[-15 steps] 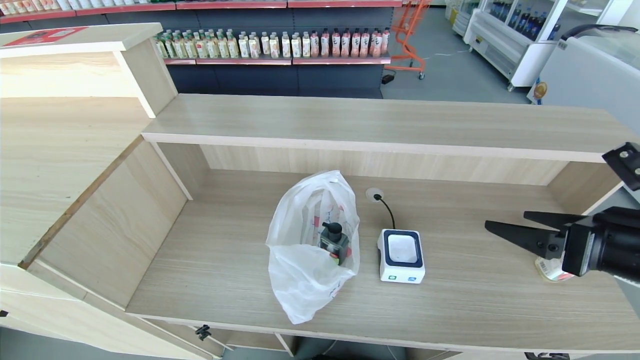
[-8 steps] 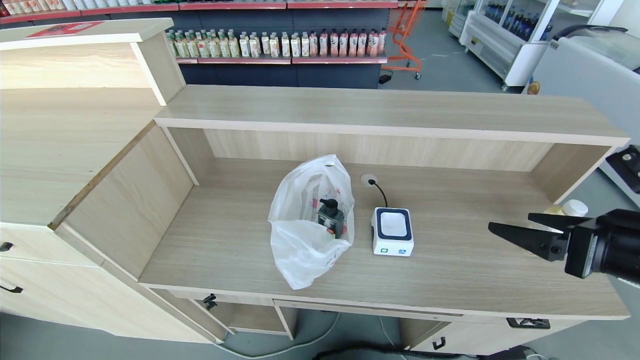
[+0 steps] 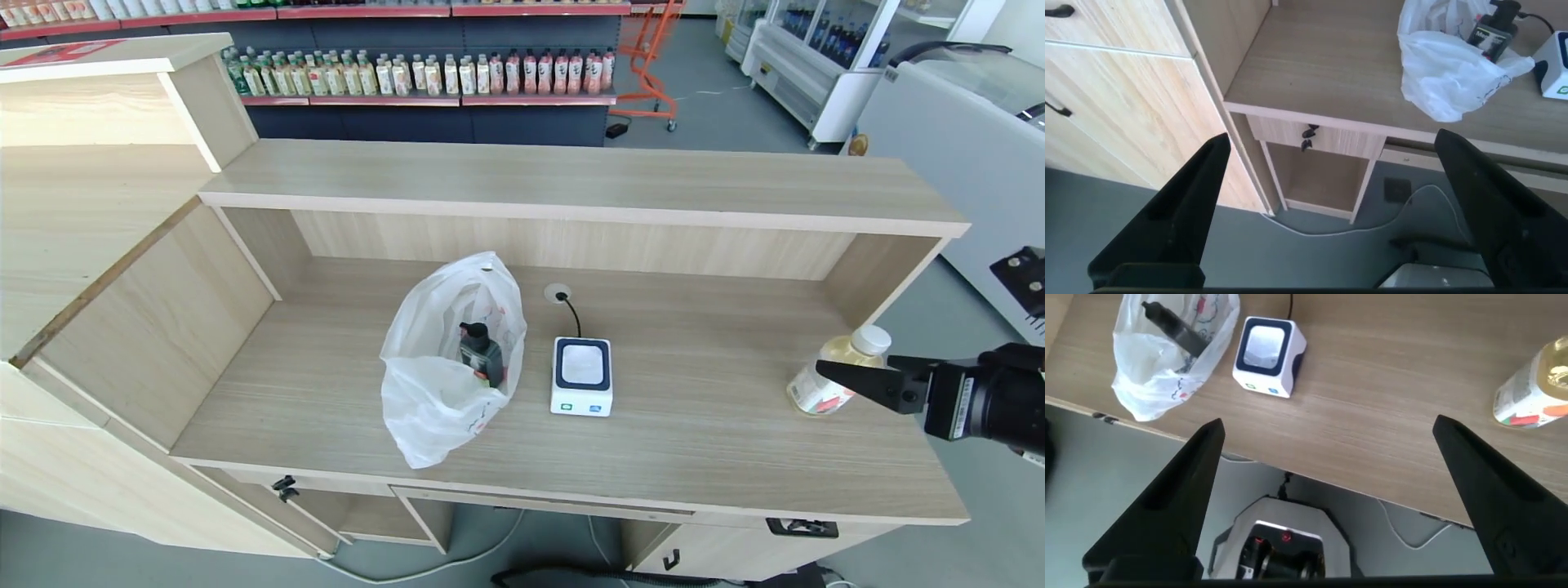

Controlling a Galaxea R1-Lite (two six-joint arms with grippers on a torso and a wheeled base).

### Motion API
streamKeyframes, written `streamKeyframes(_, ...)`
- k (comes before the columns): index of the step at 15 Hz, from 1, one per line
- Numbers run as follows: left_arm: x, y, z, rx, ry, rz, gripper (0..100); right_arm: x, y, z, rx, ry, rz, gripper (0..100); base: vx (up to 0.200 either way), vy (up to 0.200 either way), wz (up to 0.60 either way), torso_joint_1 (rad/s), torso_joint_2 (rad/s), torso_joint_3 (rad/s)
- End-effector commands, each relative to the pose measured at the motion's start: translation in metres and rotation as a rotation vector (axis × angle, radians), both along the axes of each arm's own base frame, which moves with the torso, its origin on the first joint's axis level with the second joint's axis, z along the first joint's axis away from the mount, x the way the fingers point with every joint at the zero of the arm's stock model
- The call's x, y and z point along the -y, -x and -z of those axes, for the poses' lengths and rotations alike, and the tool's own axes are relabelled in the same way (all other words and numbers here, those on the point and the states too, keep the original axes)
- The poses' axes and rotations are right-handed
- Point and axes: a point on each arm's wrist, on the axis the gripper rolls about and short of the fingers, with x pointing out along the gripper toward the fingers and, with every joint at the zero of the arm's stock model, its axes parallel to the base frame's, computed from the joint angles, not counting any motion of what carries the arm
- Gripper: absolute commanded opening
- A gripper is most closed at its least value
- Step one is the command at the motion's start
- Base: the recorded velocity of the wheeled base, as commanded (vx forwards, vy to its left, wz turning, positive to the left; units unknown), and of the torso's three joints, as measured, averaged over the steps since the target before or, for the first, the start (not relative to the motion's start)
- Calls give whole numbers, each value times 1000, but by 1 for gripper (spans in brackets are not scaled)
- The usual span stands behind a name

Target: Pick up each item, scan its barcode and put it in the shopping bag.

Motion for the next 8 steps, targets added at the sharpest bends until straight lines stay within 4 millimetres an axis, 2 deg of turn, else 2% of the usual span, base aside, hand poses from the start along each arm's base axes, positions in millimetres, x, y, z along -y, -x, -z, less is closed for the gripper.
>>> streamKeyframes(1,0,-1,0,-11,0,-1,100,1,-4,3,-16,1,5,100,0,-200,0,2,7,-2)
streamKeyframes(8,0,-3,-1,-39,0,-1,100,9,-12,12,-41,61,29,100,0,-200,0,4,2,4)
